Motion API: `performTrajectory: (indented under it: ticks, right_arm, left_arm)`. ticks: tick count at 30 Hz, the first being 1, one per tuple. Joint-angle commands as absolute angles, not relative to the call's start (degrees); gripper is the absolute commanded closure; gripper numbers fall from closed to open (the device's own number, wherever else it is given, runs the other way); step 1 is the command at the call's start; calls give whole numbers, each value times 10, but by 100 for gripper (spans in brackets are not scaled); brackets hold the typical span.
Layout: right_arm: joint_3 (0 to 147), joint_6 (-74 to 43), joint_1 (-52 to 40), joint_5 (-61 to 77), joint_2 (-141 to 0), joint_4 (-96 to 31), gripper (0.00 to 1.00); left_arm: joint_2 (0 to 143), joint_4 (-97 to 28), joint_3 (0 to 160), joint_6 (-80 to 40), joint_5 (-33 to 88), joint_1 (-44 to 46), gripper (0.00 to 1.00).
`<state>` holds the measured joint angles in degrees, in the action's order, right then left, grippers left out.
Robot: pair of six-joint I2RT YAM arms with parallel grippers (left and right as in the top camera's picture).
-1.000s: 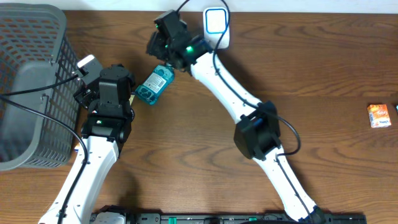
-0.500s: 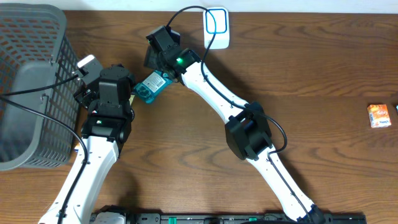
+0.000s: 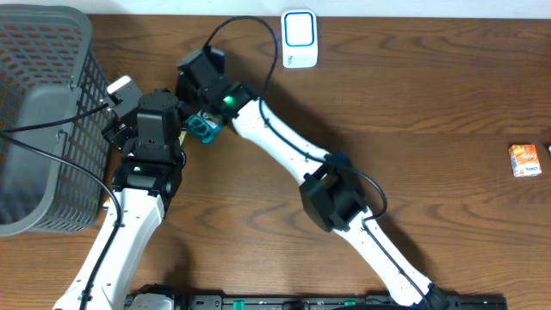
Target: Scan the item barcode
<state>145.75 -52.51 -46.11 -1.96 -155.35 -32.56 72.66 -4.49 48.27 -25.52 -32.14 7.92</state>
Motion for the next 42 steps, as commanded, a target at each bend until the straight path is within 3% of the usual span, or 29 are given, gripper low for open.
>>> performTrajectory:
  ticks: [1, 9, 22, 25, 26, 27, 28, 35, 42]
  right_arm:
    - [1459, -542, -458, -31, -1585, -335, 35]
    - [1459, -498, -453, -54, -1590, -472, 44]
    - [1459, -453, -447, -101, -1499, -712, 44]
    - [1459, -379, -447, -84, -1451, -717, 37]
    - [1459, -355, -447, -86, -1432, -723, 29]
    - [1459, -342, -447, -91, -1417, -729, 19]
    - [1459, -326, -446, -95, -1403, -733, 1]
    - [1458, -155, -437, -148, -1350, -780, 1]
    - [1400, -103, -375, 29, -1405, -783, 1]
  left_arm:
    - [730, -45, 479, -256, -335, 77, 2]
    - [730, -45, 479, -256, -335, 77, 2]
    - [730, -45, 479, -256, -335, 77, 2]
    - [730, -45, 479, -256, -335, 77, 2]
    - [730, -45, 479, -256, -335, 77, 2]
    - [730, -45, 479, -256, -335, 77, 2]
    - [730, -45, 479, -256, -335, 77, 2]
    - [730, -45, 479, -256, -335, 77, 2]
    - [730, -45, 479, -256, -335, 77, 2]
